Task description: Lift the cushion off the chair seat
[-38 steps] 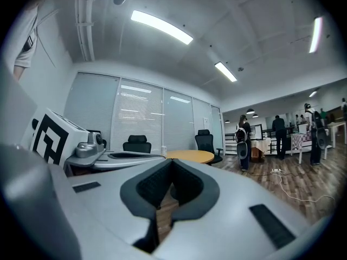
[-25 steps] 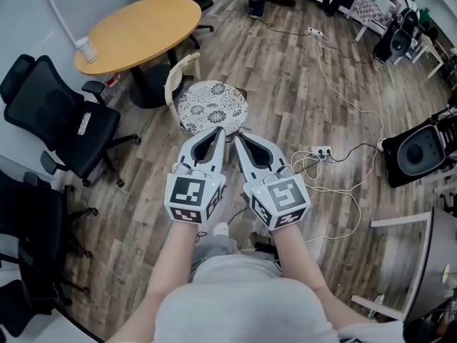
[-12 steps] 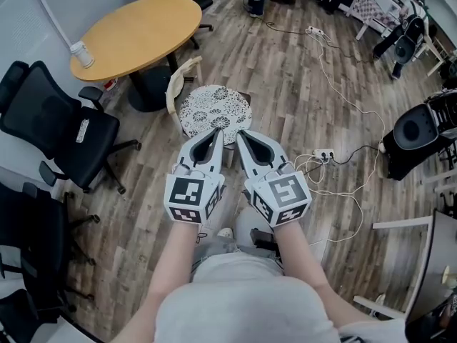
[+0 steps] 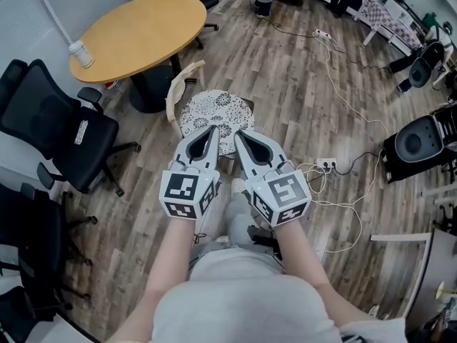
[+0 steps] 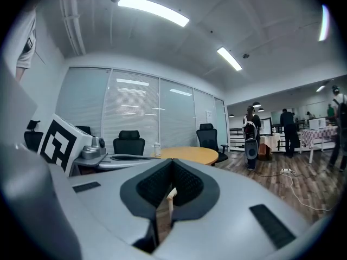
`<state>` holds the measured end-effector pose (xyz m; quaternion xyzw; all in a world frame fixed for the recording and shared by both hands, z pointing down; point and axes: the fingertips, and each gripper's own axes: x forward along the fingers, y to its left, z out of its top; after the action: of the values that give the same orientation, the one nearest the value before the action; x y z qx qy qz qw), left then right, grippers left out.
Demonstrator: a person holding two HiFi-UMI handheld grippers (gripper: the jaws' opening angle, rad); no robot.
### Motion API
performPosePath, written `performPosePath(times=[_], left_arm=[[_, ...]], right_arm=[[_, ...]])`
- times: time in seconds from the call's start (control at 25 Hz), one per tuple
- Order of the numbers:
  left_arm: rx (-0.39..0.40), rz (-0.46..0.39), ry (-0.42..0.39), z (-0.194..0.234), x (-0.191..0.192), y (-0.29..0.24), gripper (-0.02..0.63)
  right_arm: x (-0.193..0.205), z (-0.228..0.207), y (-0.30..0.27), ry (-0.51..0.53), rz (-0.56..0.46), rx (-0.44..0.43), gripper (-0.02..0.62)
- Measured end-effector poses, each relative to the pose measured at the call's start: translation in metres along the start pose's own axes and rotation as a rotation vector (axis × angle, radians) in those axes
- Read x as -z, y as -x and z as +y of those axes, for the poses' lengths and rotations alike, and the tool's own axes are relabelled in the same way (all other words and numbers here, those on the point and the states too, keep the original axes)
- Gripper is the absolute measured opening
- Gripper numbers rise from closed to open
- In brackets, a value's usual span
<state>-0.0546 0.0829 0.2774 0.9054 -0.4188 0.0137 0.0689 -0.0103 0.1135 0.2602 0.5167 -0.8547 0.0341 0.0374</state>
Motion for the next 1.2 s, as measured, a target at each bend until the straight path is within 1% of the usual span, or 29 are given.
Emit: performPosePath(times=[0.16,0.52,0.72,0.84,1.0,1.2], left_arm=[[-0.021,0.019,0.000,0.017,0.003,-0.032,0.003],[-0.042,0.034,0.007,0.046,-0.003,-0.118,0.003],[-0.020,0.044,0.020,0.058,-0.004,-0.160,0.003],[-0.055,0.064,0.018,0.075,-0.001,-0.183,0.003],[-0.091,0.062,0.058,0.095,0.003,-0.210,0.003],[-0.103,0.103,0.057,0.109,0.018,-0.233,0.005]], right_arm=[[0.003,-0.022,-0.027,-0.007,0.012,-0.032,0.025],[-0.002,-0.094,-0.088,0.010,0.034,-0.071,0.025],[0.000,-0.134,-0.121,-0.017,0.053,-0.093,0.025],[0.001,-0.156,-0.144,-0.049,0.060,-0.111,0.025],[0.007,-0.182,-0.173,-0.058,0.081,-0.138,0.025],[0.020,-0.199,-0.199,-0.061,0.101,-0.187,0.026]])
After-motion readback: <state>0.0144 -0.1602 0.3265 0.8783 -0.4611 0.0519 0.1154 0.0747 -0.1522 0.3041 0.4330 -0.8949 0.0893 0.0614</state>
